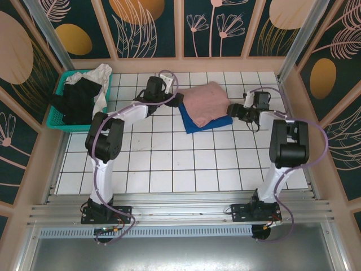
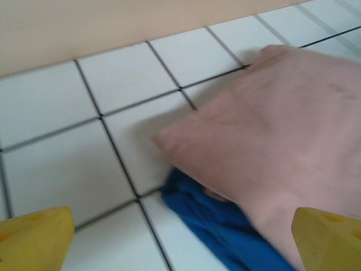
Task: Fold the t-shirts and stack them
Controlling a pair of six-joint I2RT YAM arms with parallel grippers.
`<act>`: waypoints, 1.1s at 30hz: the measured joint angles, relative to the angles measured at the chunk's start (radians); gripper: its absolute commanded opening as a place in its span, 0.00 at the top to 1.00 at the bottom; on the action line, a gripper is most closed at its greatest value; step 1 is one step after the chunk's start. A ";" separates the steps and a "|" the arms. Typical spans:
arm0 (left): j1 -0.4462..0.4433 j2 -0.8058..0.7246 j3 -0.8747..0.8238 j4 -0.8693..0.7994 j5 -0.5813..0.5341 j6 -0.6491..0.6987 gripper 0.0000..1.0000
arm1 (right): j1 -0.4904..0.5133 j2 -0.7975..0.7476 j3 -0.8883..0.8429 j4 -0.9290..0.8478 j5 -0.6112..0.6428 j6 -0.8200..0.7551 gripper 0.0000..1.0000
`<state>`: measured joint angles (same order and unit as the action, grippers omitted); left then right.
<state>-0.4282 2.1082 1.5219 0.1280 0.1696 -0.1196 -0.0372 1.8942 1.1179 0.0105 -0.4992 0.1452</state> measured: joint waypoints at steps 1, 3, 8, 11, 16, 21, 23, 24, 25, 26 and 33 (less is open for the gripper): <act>-0.007 -0.015 -0.018 0.003 0.028 -0.035 0.01 | -0.001 0.025 0.014 0.005 -0.008 0.011 0.30; -0.034 -0.035 -0.051 0.018 0.081 -0.095 0.01 | -0.001 0.057 0.040 0.010 -0.021 0.019 0.30; -0.111 -0.027 -0.100 0.033 0.202 -0.220 0.04 | -0.001 0.084 0.074 0.041 -0.045 0.039 0.41; -0.122 -0.001 -0.098 0.042 0.264 -0.278 0.03 | -0.001 0.092 0.079 0.058 -0.068 0.051 0.51; -0.122 0.048 -0.064 0.037 0.303 -0.332 0.06 | 0.002 0.101 0.089 0.060 -0.077 0.056 0.65; -0.122 0.064 -0.053 0.021 0.314 -0.358 0.05 | 0.013 0.102 0.110 0.034 -0.054 0.048 0.82; -0.122 0.068 -0.053 0.021 0.315 -0.365 0.05 | 0.022 0.102 0.120 0.017 -0.039 0.046 0.87; -0.122 0.071 -0.053 0.021 0.318 -0.370 0.04 | 0.027 0.102 0.127 0.004 -0.026 0.046 0.90; -0.122 0.075 -0.051 0.019 0.318 -0.372 0.04 | 0.032 0.102 0.137 -0.013 -0.013 0.045 0.91; -0.124 0.080 -0.047 0.016 0.318 -0.373 0.05 | 0.037 0.102 0.145 -0.026 0.000 0.045 0.91; -0.135 0.132 0.009 -0.015 0.307 -0.386 0.20 | 0.072 0.057 0.163 -0.103 0.071 0.072 0.96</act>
<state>-0.5636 2.2402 1.5307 0.1131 0.4763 -0.5056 0.0353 1.9514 1.2812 -0.0929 -0.4278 0.2176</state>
